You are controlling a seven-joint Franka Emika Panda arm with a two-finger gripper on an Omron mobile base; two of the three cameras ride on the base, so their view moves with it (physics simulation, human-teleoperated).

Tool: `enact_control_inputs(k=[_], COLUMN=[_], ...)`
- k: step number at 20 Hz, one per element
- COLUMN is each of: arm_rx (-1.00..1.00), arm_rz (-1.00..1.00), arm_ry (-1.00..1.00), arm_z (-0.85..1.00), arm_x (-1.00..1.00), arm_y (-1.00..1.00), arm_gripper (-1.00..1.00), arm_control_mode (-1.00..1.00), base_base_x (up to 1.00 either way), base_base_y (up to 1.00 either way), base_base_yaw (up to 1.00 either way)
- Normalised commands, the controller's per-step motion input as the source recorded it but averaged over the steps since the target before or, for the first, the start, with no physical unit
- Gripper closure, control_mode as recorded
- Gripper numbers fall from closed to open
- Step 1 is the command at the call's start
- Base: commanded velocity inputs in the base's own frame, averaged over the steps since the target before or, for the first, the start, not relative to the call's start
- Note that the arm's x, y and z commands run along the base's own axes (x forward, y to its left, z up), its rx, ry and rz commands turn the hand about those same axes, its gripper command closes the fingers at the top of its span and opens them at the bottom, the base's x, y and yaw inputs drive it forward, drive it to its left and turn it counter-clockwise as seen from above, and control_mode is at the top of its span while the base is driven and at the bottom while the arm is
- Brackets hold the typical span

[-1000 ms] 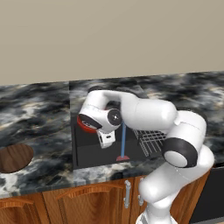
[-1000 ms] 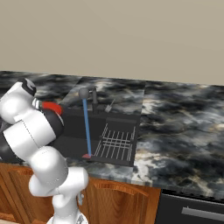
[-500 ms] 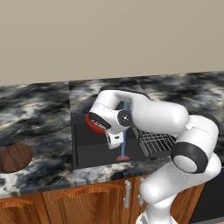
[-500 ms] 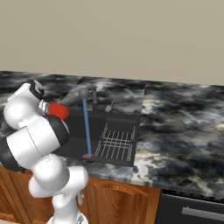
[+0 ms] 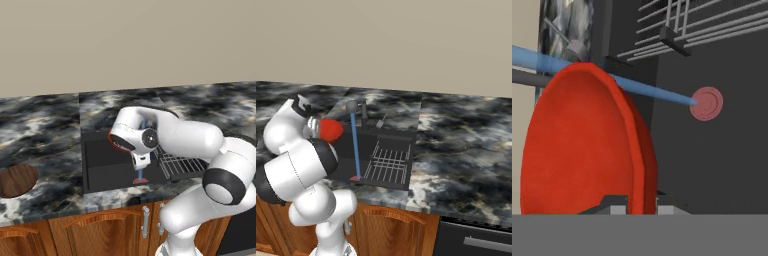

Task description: Rinse each bowl for a few seconds and place them down in the sink or on the counter.

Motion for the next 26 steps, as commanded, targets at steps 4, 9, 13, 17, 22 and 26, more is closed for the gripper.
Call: enact_control_inputs(k=[4, 9, 13, 17, 22, 26], arm_rx=[-0.14, -0.14, -0.14, -0.16, -0.17, -0.17], arm_rz=[-0.10, -0.10, -0.09, -0.09, -0.06, -0.04], arm_ry=[0.05, 0.06, 0.06, 0.10, 0.10, 0.09], arm_z=[0.16, 0.14, 0.14, 0.12, 0.11, 0.09], arm_x=[0.00, 0.00, 0.00, 0.14, 0.31, 0.37], arm_y=[-0.24, -0.24, -0.20, -0.09, 0.00, 0.01], arm_gripper=[1.00, 1.00, 1.00, 1.00, 1.00, 1.00], arm_control_mode=[-1.00, -1.00, -1.00, -1.00, -1.00, -1.00], base_base_x=[0.00, 0.00, 0.00, 0.00, 0.00, 0.00], base_base_y=[0.00, 0.00, 0.00, 0.00, 0.00, 0.00], base_base_yaw=[0.00, 0.00, 0.00, 0.00, 0.00, 0.00])
